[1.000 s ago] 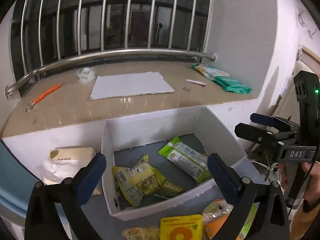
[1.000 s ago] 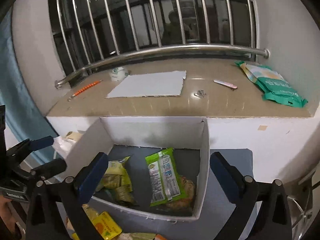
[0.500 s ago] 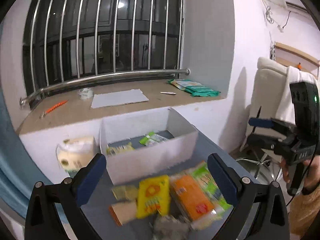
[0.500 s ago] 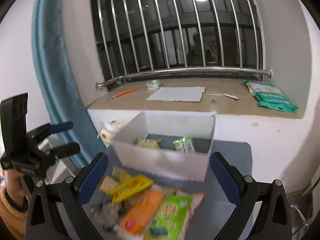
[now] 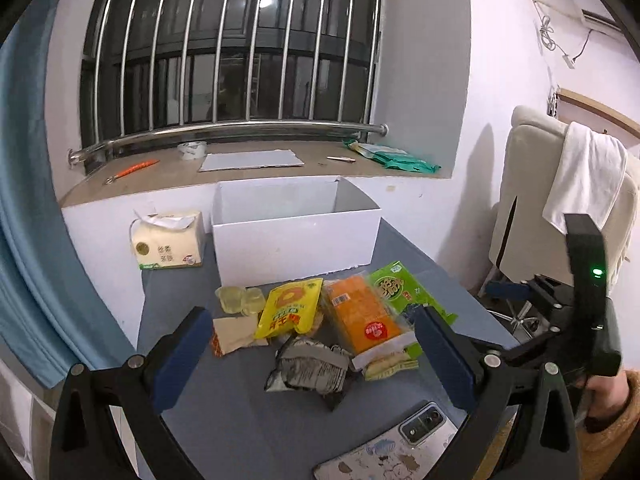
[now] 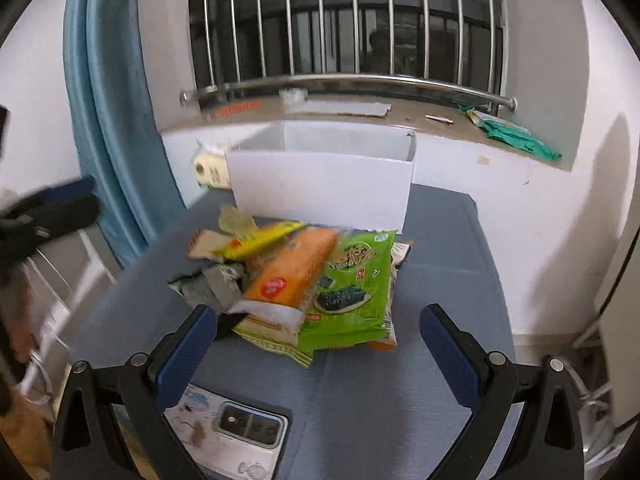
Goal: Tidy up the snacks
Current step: 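Grasp the orange bread bag with the right gripper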
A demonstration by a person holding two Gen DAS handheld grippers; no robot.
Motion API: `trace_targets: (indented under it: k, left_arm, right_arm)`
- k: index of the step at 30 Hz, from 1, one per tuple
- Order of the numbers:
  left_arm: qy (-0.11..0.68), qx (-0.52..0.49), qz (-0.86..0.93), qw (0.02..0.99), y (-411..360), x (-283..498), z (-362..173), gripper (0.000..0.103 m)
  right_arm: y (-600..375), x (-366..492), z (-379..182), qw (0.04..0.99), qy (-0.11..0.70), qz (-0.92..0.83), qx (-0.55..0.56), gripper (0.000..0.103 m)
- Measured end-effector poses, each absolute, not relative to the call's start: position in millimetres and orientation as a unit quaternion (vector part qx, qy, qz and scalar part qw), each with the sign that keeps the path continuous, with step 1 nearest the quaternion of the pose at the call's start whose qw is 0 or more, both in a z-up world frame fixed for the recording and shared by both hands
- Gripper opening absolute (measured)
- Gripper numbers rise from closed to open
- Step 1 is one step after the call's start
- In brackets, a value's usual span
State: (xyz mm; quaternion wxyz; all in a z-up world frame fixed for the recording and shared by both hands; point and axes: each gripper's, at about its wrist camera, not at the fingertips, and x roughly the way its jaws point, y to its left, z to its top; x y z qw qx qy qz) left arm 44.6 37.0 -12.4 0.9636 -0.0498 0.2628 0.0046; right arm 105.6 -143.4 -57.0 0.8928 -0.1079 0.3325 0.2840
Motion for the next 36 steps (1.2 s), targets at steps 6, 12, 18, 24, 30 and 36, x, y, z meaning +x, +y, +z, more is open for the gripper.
trace_targets:
  k: [6, 12, 18, 24, 30, 36]
  left_arm:
    - [0.270, -0.061, 0.011, 0.961, 43.6, 29.0, -23.0, 0.103]
    - [0.281, -0.079, 0.015, 0.956, 52.8, 16.6, -39.7, 0.103]
    - [0.292, -0.093, 0.020, 0.952, 59.7, 11.1, -50.8, 0.103]
    - [0.302, -0.104, 0.025, 0.947, 63.9, 11.5, -59.4, 0.103]
    - [0.324, -0.106, 0.017, 0.940, 58.2, 24.4, -72.2, 0.103]
    - [0.366, -0.116, -0.015, 0.923, 51.3, 58.9, -97.2, 0.103]
  right_arm:
    - [-100.7, 127.6, -70.1, 0.883, 0.356, 0.270, -0.144, 0.103]
    - [-61.4, 171.6, -99.9, 0.867, 0.404, 0.239, -0.169, 0.103]
    - [-35.8, 192.8, -126.9, 0.857, 0.433, 0.202, -0.192, 0.103]
    - [-35.0, 184.5, -121.3, 0.858, 0.417, 0.218, -0.206, 0.060]
    - [-77.4, 171.0, -95.5, 0.862, 0.401, 0.276, -0.139, 0.059]
    - [-126.8, 143.8, -62.8, 0.863, 0.359, 0.353, -0.031, 0.059]
